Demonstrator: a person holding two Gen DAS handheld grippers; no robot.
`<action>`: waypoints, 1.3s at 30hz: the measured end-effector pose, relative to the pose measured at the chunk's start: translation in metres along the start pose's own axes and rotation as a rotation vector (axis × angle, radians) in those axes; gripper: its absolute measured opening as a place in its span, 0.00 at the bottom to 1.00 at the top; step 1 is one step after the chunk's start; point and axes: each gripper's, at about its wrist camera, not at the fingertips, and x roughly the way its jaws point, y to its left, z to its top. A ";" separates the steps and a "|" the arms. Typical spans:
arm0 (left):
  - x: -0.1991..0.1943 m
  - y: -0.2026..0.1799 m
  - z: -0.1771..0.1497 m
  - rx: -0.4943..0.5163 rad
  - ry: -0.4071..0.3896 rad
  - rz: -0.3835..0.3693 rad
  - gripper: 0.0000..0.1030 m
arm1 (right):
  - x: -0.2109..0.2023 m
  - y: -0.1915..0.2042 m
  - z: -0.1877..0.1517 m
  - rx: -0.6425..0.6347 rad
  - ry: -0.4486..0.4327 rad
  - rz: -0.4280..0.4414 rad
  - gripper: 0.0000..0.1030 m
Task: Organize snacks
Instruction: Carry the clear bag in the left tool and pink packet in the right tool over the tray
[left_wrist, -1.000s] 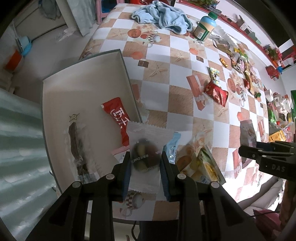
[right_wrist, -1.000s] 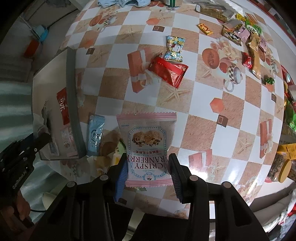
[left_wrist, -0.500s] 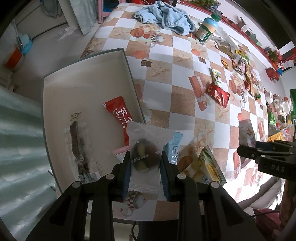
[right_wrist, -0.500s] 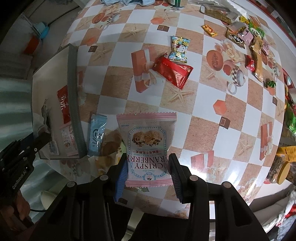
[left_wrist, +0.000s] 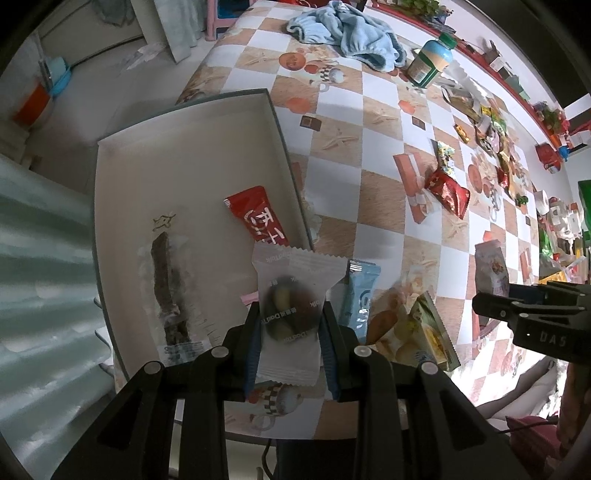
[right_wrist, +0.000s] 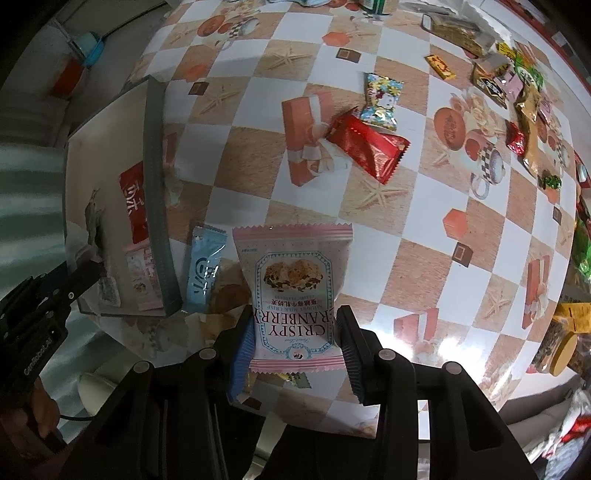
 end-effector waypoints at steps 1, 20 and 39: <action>0.000 0.001 0.000 -0.003 0.000 -0.001 0.31 | 0.001 0.002 0.000 -0.003 0.003 -0.001 0.44; 0.005 0.062 0.005 -0.139 -0.024 0.038 0.31 | 0.013 0.070 0.025 -0.142 0.038 -0.013 0.44; 0.017 0.118 0.026 -0.242 -0.027 0.065 0.31 | 0.029 0.177 0.078 -0.293 0.045 0.016 0.44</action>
